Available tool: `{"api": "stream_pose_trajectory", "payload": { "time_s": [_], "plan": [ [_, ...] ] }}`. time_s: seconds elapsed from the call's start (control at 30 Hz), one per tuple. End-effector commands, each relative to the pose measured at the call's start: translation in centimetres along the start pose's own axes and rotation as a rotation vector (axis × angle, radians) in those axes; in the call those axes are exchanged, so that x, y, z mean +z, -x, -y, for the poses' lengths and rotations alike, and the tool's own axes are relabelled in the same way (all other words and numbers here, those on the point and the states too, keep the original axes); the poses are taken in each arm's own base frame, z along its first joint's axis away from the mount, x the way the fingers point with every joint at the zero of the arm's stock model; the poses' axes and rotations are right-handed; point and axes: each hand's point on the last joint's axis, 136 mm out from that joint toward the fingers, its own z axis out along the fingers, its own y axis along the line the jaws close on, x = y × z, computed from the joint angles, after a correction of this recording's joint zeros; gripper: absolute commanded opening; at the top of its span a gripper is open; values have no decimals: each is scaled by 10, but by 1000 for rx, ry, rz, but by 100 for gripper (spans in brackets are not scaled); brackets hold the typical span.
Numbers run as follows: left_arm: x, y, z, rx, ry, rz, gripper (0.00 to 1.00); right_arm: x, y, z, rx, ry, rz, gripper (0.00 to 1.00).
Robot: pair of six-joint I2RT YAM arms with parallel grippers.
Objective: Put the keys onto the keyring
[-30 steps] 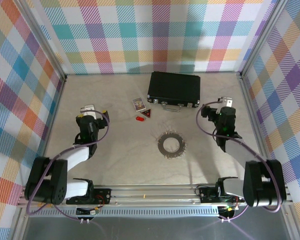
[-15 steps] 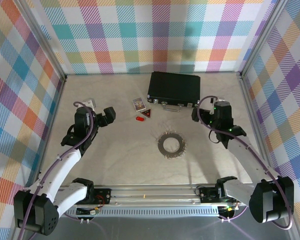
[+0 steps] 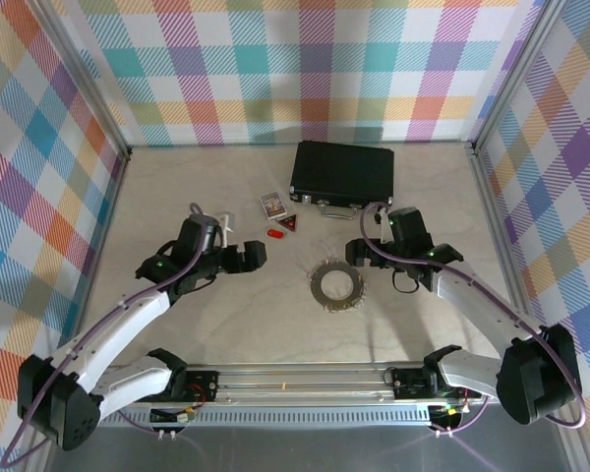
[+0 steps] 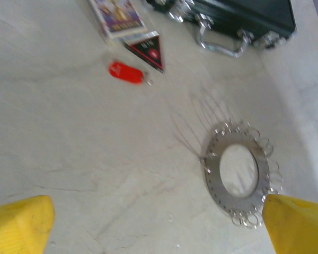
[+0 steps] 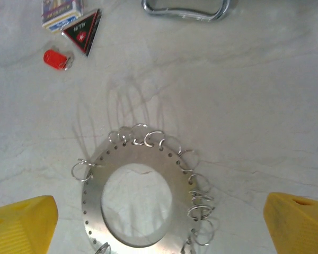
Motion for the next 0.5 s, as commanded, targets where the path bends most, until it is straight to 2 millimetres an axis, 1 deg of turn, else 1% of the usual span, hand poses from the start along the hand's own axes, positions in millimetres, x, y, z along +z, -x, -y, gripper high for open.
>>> {"api": "stream_pose_trajectory", "payload": {
  "time_s": [0.0, 0.07, 0.1, 0.2, 0.23, 0.3, 0.47],
  "plan": [
    [18, -11, 28, 1, -110, -51, 98, 1, -3, -22, 12, 102, -54, 99],
    [30, -18, 40, 15, -147, -84, 96, 1, -7, -28, 10, 130, -74, 99],
    [36, -17, 49, 28, -184, -84, 95, 1, -9, -30, 12, 142, -82, 99],
    [45, -21, 71, 65, -296, -92, 92, -3, -17, -35, 25, 177, -108, 99],
    [47, -23, 74, 67, -323, -99, 91, -6, -20, -36, 30, 190, -111, 99],
    [53, -27, 77, 68, -342, -127, 88, -10, -27, -36, 37, 198, -120, 99],
    [68, -37, 69, 35, -293, -177, 81, -12, -43, -31, 35, 187, -147, 99]
  ]
}}
